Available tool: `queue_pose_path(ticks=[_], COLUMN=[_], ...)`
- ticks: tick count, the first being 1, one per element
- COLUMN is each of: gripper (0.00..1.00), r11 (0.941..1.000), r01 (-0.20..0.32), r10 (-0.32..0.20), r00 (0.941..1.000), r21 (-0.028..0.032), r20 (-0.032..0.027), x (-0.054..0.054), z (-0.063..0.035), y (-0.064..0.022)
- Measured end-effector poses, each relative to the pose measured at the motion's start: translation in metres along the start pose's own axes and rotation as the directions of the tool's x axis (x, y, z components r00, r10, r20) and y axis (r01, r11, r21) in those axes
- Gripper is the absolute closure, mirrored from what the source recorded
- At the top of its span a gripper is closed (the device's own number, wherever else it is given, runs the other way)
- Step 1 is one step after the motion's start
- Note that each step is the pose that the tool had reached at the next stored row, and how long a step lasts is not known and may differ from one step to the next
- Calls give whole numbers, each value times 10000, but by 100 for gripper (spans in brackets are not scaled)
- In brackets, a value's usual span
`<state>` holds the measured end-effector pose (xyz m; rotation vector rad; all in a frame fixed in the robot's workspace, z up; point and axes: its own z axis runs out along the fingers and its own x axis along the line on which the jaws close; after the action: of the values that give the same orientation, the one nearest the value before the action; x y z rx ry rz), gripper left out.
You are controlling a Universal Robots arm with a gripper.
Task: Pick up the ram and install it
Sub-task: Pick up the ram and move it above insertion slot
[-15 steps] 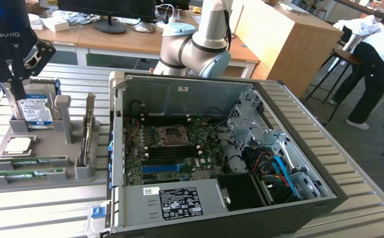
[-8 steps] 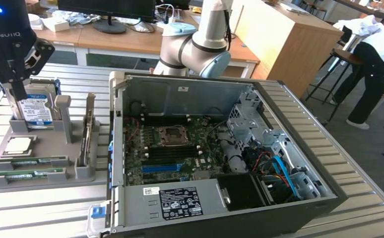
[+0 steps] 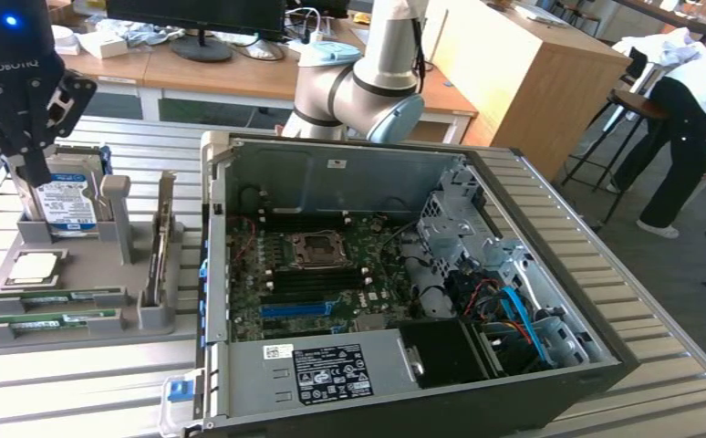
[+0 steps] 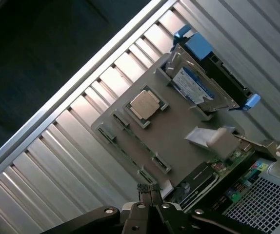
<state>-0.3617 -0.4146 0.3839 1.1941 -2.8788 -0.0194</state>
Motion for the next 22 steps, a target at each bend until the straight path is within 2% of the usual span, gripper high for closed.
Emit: queue_pose_path(ticks=[5, 8, 11, 14, 17, 22], gripper=[90, 90, 90, 90, 90, 90], r11=[9960, 9895, 9803, 9679, 9530, 9213], r01=[892, 1444, 1975, 2511, 3029, 3888], r10=[-892, -1444, -1975, -2511, -3029, -3888], r00=[9960, 9895, 9803, 9679, 9530, 9213], r21=[15, 24, 32, 39, 46, 54], r20=[-20, -33, -45, -58, -72, -97], x=[0, 0, 0, 0, 0, -1], z=[6, 9, 12, 15, 17, 23], y=[0, 0, 0, 0, 0, -1])
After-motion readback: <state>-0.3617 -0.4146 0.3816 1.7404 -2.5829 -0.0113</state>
